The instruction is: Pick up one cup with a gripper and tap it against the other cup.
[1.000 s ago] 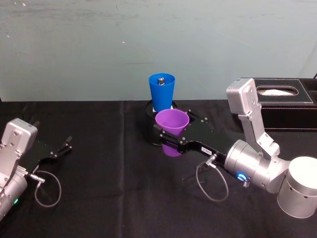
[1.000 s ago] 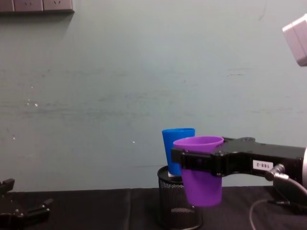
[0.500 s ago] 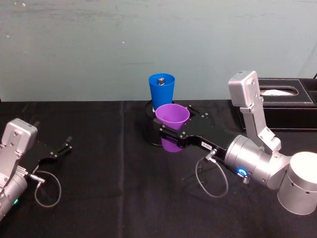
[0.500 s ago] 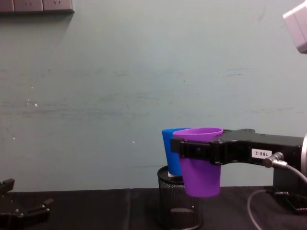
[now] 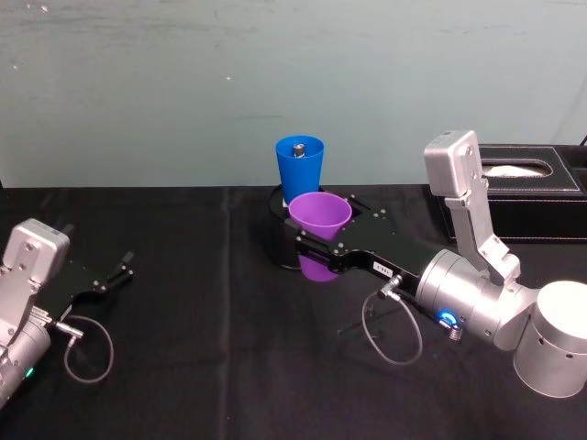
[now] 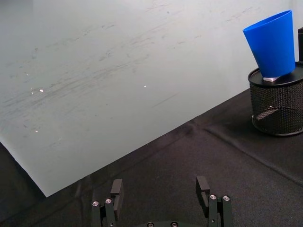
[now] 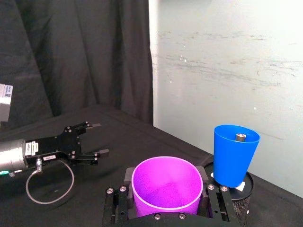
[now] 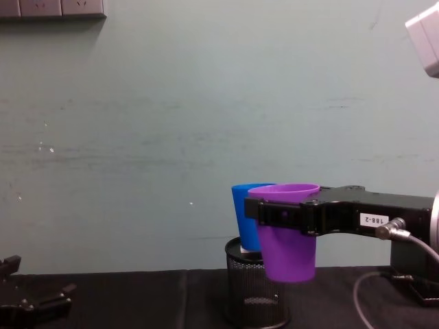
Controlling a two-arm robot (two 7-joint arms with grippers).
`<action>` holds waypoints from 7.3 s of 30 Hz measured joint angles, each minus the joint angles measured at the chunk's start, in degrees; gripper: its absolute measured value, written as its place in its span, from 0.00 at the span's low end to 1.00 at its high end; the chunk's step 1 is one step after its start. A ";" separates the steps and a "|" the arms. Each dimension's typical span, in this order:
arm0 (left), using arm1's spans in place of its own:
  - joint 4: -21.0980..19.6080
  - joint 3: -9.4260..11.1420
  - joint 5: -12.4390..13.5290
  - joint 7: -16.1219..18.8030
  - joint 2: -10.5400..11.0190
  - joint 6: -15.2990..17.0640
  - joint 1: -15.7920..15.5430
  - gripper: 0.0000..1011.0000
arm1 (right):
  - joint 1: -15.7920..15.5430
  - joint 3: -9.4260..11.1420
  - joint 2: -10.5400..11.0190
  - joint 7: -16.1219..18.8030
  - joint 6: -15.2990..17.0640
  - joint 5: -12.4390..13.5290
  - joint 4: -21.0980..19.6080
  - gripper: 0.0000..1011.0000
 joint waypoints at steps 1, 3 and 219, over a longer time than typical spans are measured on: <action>0.00 0.00 0.00 0.00 0.00 0.00 0.00 0.99 | 0.00 0.00 0.00 0.00 0.00 0.00 0.00 0.75; 0.00 0.00 0.00 0.00 0.00 0.00 0.00 0.99 | -0.01 0.00 -0.01 0.00 -0.02 -0.05 0.01 0.75; 0.00 0.00 0.00 0.00 0.00 0.00 0.00 0.99 | 18.04 0.34 -13.41 -4.02 -0.73 -5.61 24.64 0.75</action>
